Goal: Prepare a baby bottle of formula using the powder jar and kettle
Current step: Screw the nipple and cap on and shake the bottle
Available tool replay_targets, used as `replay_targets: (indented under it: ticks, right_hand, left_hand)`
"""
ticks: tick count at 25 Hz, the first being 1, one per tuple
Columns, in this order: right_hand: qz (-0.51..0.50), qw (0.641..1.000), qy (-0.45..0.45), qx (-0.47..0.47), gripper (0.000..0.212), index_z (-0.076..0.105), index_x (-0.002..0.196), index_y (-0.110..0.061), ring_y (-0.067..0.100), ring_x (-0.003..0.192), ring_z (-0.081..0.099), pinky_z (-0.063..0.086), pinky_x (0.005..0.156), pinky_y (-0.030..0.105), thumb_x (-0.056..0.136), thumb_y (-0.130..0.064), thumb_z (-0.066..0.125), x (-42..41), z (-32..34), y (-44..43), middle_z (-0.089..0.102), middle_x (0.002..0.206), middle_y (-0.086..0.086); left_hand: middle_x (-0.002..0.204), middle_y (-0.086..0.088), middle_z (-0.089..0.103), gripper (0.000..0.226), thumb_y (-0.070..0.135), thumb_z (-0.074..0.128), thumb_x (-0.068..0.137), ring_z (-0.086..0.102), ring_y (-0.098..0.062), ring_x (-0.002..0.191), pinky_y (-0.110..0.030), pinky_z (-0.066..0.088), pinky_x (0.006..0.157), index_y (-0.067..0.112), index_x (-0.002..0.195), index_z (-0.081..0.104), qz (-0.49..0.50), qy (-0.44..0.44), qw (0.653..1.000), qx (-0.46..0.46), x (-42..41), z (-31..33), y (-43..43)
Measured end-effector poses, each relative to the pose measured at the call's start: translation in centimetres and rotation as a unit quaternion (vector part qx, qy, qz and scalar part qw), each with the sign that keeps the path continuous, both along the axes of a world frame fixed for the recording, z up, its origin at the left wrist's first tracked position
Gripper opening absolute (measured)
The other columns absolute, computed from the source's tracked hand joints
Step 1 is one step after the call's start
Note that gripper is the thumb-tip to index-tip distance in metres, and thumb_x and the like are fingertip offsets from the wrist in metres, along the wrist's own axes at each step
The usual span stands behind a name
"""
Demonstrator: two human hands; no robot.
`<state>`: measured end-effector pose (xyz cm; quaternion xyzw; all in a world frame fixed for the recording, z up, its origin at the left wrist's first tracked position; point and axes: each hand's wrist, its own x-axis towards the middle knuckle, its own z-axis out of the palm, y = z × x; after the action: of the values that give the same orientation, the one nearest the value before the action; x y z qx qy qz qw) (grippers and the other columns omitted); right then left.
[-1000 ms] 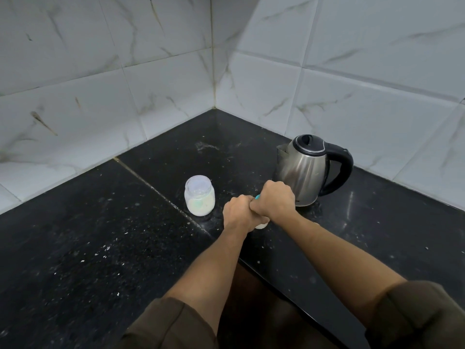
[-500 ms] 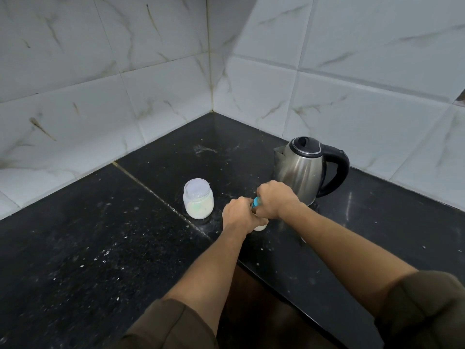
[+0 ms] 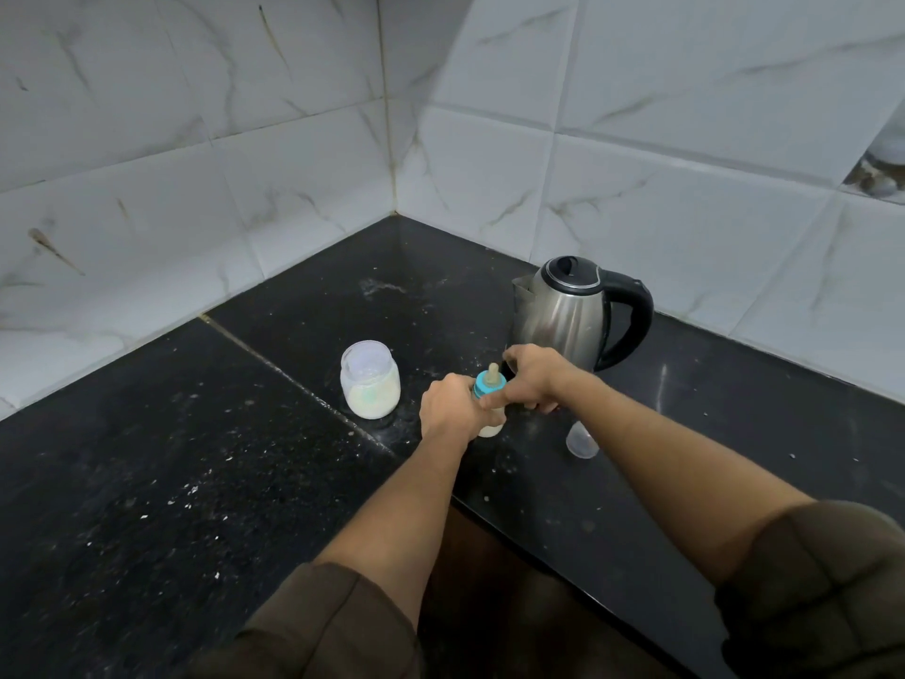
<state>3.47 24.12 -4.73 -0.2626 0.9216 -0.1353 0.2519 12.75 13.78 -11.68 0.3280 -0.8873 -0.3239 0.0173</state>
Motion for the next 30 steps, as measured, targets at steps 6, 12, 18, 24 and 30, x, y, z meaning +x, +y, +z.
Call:
replay_targets:
  ticks: [6,12,18,24,30]
  right_hand:
    - [-0.046,0.99,0.11,0.078,0.037,0.067,0.125,-0.015,0.026,0.078,0.07,0.061,0.069,0.036,0.09,-0.023,0.073,-1.3,-0.4,4.8,0.066,0.092,0.005]
    - [-0.041,0.977,0.13,0.161,0.042,0.064,0.131,-0.017,0.033,0.103,0.066,0.058,0.083,0.041,0.089,-0.017,0.067,-0.9,-4.2,7.9,0.065,0.117,0.008]
    - [-0.042,0.976,0.147,0.154,0.023,0.064,0.108,-0.008,0.031,0.083,0.055,0.051,0.07,0.037,0.086,-0.002,0.059,-0.4,-5.9,7.9,0.065,0.106,0.011]
    - [-0.096,0.986,0.133,-0.02,0.027,0.068,0.106,-0.005,0.035,0.094,0.068,0.061,0.078,0.039,0.083,-0.021,0.073,-0.1,-2.3,5.1,0.069,0.105,0.015]
    - [-0.017,0.976,0.128,-0.174,0.048,0.068,0.139,-0.016,0.031,0.127,0.064,0.05,0.105,0.038,0.094,-0.03,0.07,0.9,3.0,0.9,0.07,0.138,0.011]
  left_hand:
    - [0.107,-0.001,0.074,0.053,0.041,0.09,0.072,0.068,-0.02,0.102,-0.034,0.054,0.085,0.022,0.118,0.073,0.026,0.009,1.0,0.004,0.1,-0.1,0.7]
    - [0.106,-0.001,0.075,0.053,0.042,0.093,0.068,0.068,-0.022,0.103,-0.035,0.054,0.085,0.025,0.116,0.074,0.037,0.026,0.999,0.008,0.1,-0.5,0.8]
    - [0.103,0.0,0.075,0.053,0.043,0.092,0.068,0.067,-0.02,0.098,-0.032,0.047,0.078,0.025,0.115,0.075,0.049,0.037,0.998,0.005,0.2,-1.1,0.9]
    - [0.107,0.001,0.075,0.056,0.043,0.092,0.069,0.068,-0.018,0.101,-0.031,0.047,0.078,0.026,0.119,0.074,0.045,0.028,0.999,0.005,0.1,-1.0,0.8]
    - [0.115,0.0,0.074,0.062,0.044,0.09,0.074,0.068,-0.018,0.106,-0.034,0.054,0.088,0.024,0.128,0.067,0.031,0.006,0.999,-0.004,-0.1,-0.9,0.7]
